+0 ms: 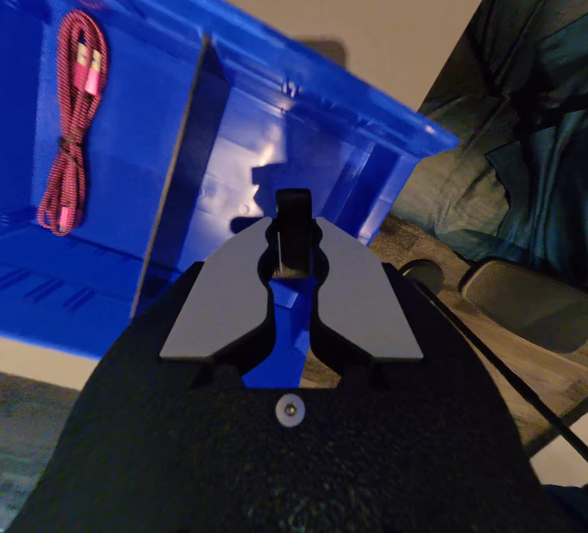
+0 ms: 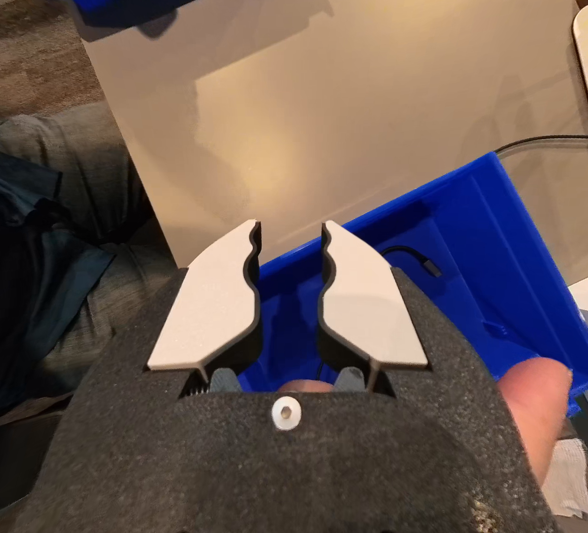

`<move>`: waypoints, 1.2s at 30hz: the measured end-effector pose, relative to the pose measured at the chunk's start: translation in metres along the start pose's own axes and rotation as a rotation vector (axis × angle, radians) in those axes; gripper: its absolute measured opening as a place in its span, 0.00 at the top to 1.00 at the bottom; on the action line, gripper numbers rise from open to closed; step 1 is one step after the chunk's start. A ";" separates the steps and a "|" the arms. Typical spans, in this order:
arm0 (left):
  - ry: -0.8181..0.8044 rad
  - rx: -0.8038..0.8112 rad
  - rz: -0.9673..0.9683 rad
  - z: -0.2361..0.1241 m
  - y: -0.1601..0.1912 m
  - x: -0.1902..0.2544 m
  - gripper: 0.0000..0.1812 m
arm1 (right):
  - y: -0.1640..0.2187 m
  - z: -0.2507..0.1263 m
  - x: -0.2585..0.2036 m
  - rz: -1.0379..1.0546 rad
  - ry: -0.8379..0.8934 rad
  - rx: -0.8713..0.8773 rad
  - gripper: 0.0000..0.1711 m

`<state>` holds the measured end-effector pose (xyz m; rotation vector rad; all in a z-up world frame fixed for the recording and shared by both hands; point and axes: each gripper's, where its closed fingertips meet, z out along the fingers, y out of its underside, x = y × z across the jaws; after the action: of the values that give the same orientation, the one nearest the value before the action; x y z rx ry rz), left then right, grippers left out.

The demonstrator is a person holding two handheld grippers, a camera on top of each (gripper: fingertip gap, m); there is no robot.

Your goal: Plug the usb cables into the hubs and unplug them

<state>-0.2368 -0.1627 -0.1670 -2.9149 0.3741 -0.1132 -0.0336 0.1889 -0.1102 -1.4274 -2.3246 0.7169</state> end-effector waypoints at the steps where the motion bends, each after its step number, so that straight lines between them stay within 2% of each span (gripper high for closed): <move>1: -0.010 0.000 0.016 -0.009 -0.008 0.000 0.89 | 0.000 -0.001 -0.001 -0.003 0.001 0.001 0.80; 5: -0.039 0.006 0.104 -0.037 -0.051 0.003 0.89 | 0.001 -0.009 -0.005 -0.008 0.009 0.014 0.80; 8: -0.046 -0.002 0.190 -0.038 -0.091 0.011 0.89 | 0.004 -0.017 -0.007 -0.004 0.018 0.026 0.80; 12: -0.020 -0.029 0.292 -0.012 -0.142 0.025 0.89 | 0.014 -0.027 -0.011 0.006 0.028 0.025 0.80; 17: 0.048 -0.087 0.373 0.049 -0.184 0.042 0.89 | 0.024 -0.043 -0.015 0.012 0.046 0.027 0.80; 21: 0.067 -0.145 0.411 0.094 -0.195 0.046 0.89 | 0.031 -0.055 -0.018 0.013 0.061 0.028 0.80; 24: 0.091 -0.167 0.417 0.114 -0.197 0.047 0.89 | 0.037 -0.059 -0.019 0.014 0.068 0.027 0.80; 36: 0.111 -0.166 0.413 0.131 -0.192 0.042 0.89 | 0.051 -0.050 -0.016 0.041 0.056 0.036 0.81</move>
<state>-0.1366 0.0334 -0.2530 -2.9229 1.0367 -0.1878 0.0362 0.2063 -0.0982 -1.4641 -2.2353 0.7165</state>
